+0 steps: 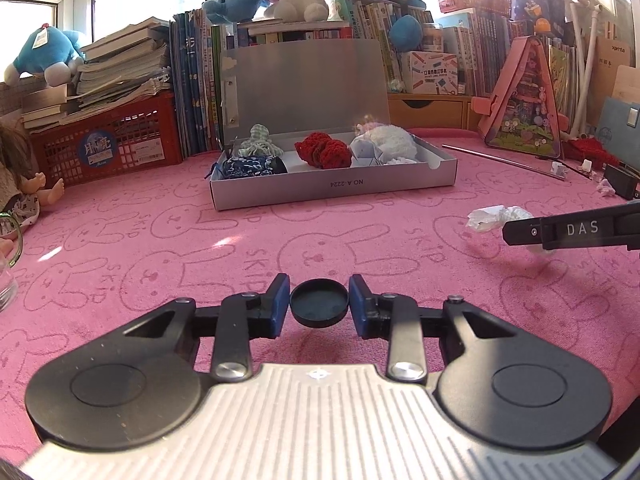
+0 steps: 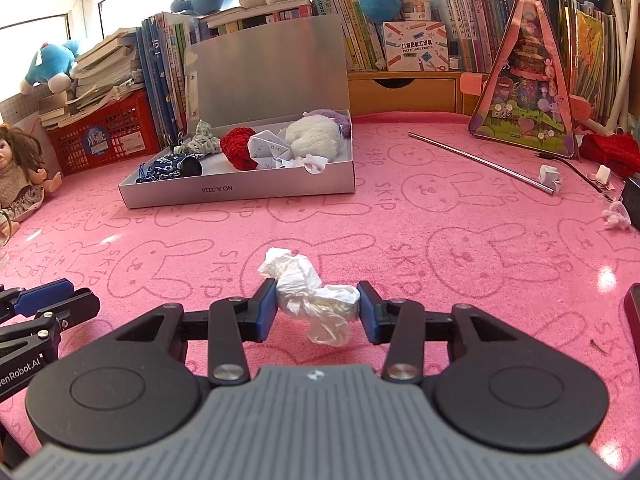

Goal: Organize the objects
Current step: 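Carry the white tissue with the right tool over the box and lower it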

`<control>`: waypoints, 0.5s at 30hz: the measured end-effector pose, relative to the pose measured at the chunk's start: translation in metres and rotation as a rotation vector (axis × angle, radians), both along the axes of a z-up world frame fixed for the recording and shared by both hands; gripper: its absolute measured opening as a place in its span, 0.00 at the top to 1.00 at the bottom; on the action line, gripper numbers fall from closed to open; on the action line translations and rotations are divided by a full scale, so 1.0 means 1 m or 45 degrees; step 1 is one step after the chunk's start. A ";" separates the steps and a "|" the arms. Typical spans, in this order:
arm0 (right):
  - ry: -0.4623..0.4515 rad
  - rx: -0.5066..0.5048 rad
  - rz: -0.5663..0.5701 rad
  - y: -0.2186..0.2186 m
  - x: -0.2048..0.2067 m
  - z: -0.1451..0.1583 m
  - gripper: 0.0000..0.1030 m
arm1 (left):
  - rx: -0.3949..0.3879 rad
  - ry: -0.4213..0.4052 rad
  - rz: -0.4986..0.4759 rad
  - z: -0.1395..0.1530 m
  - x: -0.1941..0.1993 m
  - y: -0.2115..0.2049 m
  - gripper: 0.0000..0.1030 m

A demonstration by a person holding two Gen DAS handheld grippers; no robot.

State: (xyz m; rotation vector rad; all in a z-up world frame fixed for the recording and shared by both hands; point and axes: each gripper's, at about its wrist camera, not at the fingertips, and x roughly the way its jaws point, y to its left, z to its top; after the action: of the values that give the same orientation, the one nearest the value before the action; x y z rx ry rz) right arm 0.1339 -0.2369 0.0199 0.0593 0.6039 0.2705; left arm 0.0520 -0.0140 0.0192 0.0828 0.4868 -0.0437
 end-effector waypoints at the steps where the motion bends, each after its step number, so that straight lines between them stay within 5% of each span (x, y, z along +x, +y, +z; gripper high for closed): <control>1: -0.006 0.001 0.003 0.001 0.000 0.002 0.54 | -0.001 -0.001 0.000 0.001 0.000 0.000 0.64; 15: -0.017 0.004 0.019 0.006 0.002 0.008 0.54 | -0.019 0.003 0.016 0.005 0.008 0.007 0.64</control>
State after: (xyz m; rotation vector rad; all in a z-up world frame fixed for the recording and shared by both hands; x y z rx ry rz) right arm 0.1359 -0.2305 0.0278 0.0559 0.5905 0.2863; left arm 0.0598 -0.0073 0.0237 0.0653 0.4893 -0.0352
